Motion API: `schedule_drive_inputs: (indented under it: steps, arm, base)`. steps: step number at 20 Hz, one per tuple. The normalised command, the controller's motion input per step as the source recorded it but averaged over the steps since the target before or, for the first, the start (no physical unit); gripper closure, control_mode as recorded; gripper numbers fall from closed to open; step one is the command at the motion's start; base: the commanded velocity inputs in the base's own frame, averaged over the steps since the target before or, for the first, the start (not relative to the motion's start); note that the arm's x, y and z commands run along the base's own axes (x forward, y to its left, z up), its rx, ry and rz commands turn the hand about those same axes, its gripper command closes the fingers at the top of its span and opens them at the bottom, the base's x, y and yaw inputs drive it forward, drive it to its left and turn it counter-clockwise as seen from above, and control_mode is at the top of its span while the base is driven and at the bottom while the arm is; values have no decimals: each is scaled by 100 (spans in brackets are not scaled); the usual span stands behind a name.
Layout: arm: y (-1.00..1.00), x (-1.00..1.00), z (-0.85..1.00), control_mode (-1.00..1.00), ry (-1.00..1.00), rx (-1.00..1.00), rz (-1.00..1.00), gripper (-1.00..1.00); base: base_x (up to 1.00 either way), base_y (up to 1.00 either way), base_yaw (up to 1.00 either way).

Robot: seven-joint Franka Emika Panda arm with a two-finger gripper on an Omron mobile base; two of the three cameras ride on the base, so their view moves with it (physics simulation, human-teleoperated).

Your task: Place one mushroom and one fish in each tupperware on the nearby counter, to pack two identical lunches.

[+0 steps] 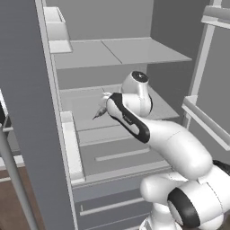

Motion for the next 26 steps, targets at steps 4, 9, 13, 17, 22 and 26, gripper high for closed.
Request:
schedule_drive_inputs:
  steps: [4,9,13,17,22,26]
  arm:
    - [6,24,-14,-100,0,0,0,-100]
    - [1,35,-21,-100,0,0,-1,-100]
    - [0,37,-18,-100,0,0,-2,-100]
    - [1,39,-18,-100,0,0,-1,-100]
    - [3,35,-25,-100,0,0,-1,-100]
    - [6,42,-25,-100,0,0,-1,-100]
  base:
    - [0,0,0]
    - [0,0,0]
    - [0,0,0]
    - [0,0,0]
    - [0,0,0]
    - [0,0,0]
